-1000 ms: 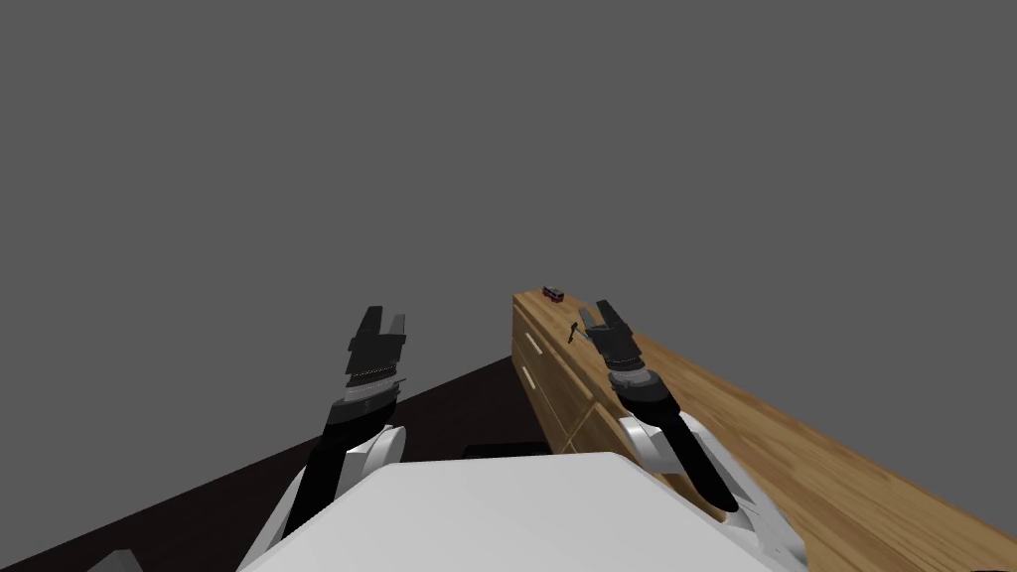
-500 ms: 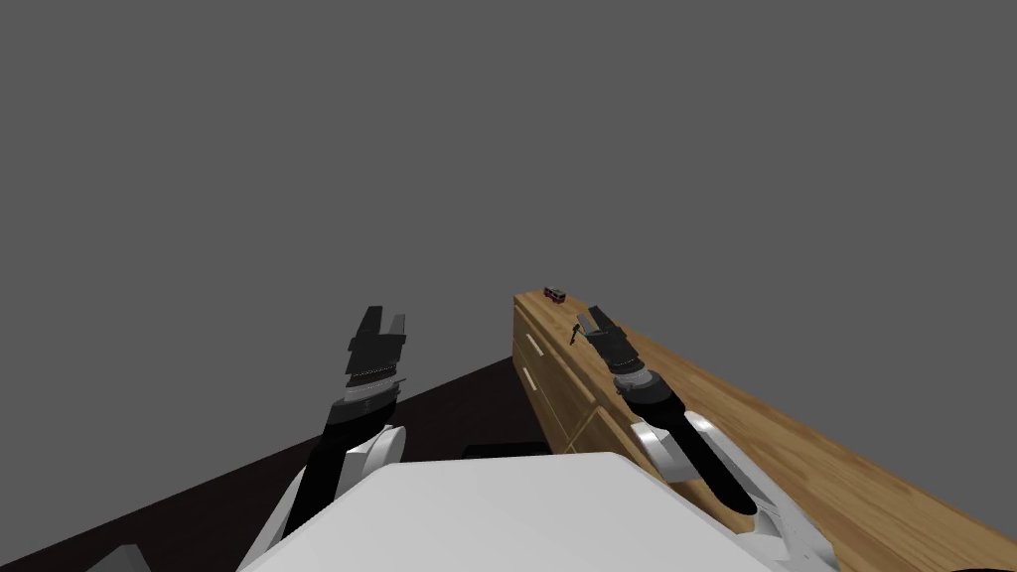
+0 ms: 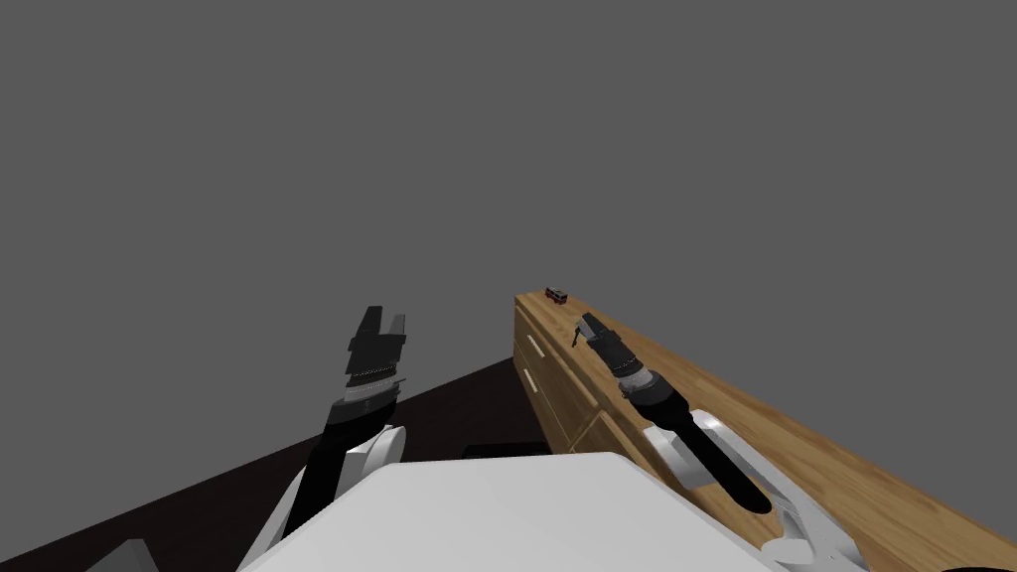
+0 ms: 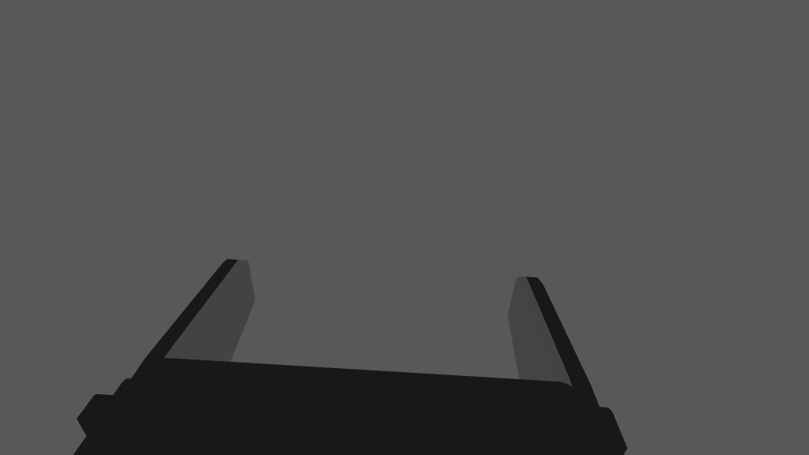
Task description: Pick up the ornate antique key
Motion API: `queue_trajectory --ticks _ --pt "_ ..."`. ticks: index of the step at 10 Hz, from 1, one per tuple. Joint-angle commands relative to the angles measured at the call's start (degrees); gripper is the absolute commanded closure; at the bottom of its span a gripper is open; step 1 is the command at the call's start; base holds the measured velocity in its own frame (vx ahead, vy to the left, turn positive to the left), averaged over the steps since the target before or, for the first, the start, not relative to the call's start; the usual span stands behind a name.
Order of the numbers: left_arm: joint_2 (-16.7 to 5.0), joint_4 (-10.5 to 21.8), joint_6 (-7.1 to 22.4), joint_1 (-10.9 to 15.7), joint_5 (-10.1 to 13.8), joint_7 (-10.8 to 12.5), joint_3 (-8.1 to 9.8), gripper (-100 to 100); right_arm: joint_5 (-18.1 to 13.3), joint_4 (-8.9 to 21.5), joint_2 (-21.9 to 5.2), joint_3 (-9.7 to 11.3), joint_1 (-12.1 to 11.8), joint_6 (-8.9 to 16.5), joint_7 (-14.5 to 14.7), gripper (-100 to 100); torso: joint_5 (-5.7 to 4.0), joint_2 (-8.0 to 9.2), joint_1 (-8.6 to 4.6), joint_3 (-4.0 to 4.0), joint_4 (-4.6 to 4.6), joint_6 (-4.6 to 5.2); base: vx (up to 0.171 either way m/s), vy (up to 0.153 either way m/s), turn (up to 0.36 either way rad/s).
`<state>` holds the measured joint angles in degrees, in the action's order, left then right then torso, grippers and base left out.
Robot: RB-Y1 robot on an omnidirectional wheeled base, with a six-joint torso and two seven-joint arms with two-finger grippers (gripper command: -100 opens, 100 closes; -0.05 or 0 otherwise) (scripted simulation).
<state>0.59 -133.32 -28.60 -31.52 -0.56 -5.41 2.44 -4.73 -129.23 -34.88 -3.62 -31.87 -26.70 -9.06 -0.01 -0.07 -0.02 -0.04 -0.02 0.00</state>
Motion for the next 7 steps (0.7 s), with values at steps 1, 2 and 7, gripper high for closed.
queue_trajectory --ticks 1,2,7 --pt "0.00 0.00 0.00 0.00 0.00 0.00 0.00 0 -0.26 0.55 -2.86 -0.25 -0.78 1.23 -0.15 -100 0.00 0.00 0.00 0.00 0.00 0.00 0.020 -0.003 0.027" --pt "0.00 0.00 0.00 0.00 0.00 0.00 0.00 0 -0.26 0.55 -4.06 -0.25 -0.78 1.23 -0.15 -100 0.00 -0.01 -0.01 0.00 0.00 0.00 0.017 -0.002 0.016" --pt "0.00 0.00 0.00 0.00 0.00 0.00 0.00 0 -1.30 2.72 -12.51 -0.89 -3.17 3.99 -0.68 -100 0.00 -0.01 -0.01 0.00 0.00 0.00 0.020 -0.004 0.027"
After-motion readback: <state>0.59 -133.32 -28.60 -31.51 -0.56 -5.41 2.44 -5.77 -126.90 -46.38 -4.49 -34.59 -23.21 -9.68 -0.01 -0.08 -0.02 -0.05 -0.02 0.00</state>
